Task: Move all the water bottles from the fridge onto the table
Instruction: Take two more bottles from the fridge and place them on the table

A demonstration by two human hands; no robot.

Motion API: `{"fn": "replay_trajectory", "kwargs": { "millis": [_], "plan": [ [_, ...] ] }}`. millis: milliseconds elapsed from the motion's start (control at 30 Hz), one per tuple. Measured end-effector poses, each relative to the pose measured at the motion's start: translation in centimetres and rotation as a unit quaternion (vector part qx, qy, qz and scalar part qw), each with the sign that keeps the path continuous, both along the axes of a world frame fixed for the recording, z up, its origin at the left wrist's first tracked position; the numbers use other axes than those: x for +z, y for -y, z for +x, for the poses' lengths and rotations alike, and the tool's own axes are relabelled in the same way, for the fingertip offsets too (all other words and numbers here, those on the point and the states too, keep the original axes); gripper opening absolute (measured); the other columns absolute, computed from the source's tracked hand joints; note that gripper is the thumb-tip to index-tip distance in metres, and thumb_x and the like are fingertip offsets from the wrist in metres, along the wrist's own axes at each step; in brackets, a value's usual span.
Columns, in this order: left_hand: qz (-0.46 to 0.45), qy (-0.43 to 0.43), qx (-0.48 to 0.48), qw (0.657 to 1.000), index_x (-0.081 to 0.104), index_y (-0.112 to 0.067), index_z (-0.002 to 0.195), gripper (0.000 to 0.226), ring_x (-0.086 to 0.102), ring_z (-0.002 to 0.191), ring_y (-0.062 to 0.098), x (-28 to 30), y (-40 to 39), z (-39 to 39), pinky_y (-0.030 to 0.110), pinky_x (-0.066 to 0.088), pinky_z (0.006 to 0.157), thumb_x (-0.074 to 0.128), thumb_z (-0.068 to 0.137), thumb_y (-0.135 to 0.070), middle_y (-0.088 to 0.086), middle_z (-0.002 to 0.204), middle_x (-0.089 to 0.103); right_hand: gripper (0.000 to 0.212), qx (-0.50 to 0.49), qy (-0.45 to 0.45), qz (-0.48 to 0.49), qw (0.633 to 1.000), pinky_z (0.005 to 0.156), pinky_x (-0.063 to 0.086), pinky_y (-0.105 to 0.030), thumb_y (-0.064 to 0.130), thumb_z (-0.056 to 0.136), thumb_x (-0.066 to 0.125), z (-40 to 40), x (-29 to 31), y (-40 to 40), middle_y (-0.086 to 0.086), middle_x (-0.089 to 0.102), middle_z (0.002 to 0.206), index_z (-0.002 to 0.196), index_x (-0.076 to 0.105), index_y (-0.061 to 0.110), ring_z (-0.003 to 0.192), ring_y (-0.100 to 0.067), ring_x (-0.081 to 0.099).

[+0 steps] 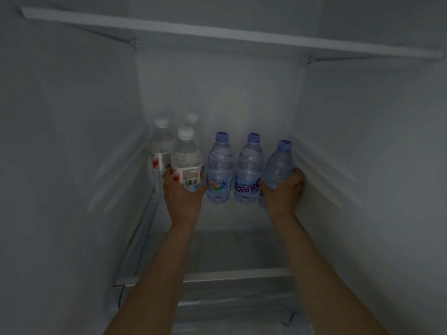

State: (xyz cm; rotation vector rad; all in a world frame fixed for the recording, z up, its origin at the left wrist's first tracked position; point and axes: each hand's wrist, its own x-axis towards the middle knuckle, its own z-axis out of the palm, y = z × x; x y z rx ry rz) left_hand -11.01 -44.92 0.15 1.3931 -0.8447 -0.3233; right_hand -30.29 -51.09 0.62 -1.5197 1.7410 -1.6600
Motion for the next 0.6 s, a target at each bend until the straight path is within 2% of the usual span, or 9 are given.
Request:
{"fn": "replay_trajectory", "kwargs": {
  "millis": [133, 233, 333, 367, 467, 600],
  "plan": [
    [-0.006, -0.004, 0.020, 1.000, 0.044, -0.012, 0.130, 0.081, 0.061, 0.111, 0.023, -0.1, -0.2, -0.2, 0.037, 0.050, 0.093, 0.089, 0.063, -0.015, 0.006, 0.125, 0.060, 0.083, 0.002, -0.013, 0.018, 1.000, 0.096, 0.039, -0.041, 0.021, 0.060, 0.088, -0.2, -0.6, 0.1, -0.029, 0.047, 0.119, 0.124, 0.043, -0.006, 0.117, -0.041, 0.042],
    [-0.021, -0.003, 0.041, 0.999, 0.047, -0.013, 0.128, 0.078, 0.062, 0.108, 0.024, -0.2, -0.8, -0.6, 0.038, 0.052, 0.090, 0.088, 0.062, -0.016, 0.006, 0.122, 0.061, 0.076, 0.017, 0.028, -0.013, 0.999, 0.079, 0.037, -0.025, 0.017, 0.060, 0.089, -0.3, -1.2, 0.4, -0.027, 0.050, 0.115, 0.117, 0.046, -0.008, 0.111, -0.036, 0.047],
    [-0.042, -0.017, 0.041, 0.998, 0.049, -0.020, 0.127, 0.078, 0.064, 0.105, 0.024, -0.5, -1.7, -1.2, 0.046, 0.054, 0.091, 0.086, 0.058, -0.025, 0.006, 0.120, 0.063, 0.066, 0.053, 0.078, -0.035, 0.995, 0.081, 0.052, -0.034, 0.015, 0.064, 0.087, -0.2, -1.3, 0.2, -0.017, 0.059, 0.108, 0.112, 0.046, -0.006, 0.098, -0.031, 0.060],
    [-0.054, -0.031, 0.033, 0.997, 0.049, -0.025, 0.124, 0.078, 0.065, 0.103, 0.023, -0.4, -2.0, -1.5, 0.047, 0.055, 0.089, 0.083, 0.054, -0.033, 0.004, 0.117, 0.064, 0.063, 0.061, 0.092, -0.049, 0.993, 0.083, 0.054, -0.031, 0.011, 0.066, 0.086, -0.1, -1.2, -0.1, -0.013, 0.059, 0.106, 0.111, 0.046, -0.007, 0.095, -0.026, 0.062],
    [-0.080, -0.050, 0.010, 0.995, 0.051, -0.027, 0.116, 0.072, 0.068, 0.093, 0.018, 0.0, -3.1, -2.2, 0.046, 0.058, 0.082, 0.079, 0.050, -0.036, 0.000, 0.106, 0.066, 0.061, 0.069, 0.107, -0.087, 0.988, 0.073, 0.044, 0.000, 0.003, 0.066, 0.085, 0.0, -0.8, -1.6, -0.010, 0.058, 0.104, 0.111, 0.046, -0.009, 0.091, -0.014, 0.058],
    [-0.097, -0.033, 0.000, 0.995, 0.049, -0.030, 0.112, 0.066, 0.066, 0.079, 0.004, 1.1, -4.5, -3.0, 0.035, 0.059, 0.073, 0.083, 0.055, -0.020, -0.016, 0.093, 0.064, 0.056, 0.090, 0.113, -0.106, 0.984, 0.068, 0.041, 0.001, 0.006, 0.067, 0.085, -0.2, 0.3, -4.3, 0.000, 0.058, 0.095, 0.105, 0.045, 0.007, 0.074, 0.017, 0.056]
  ]
}}
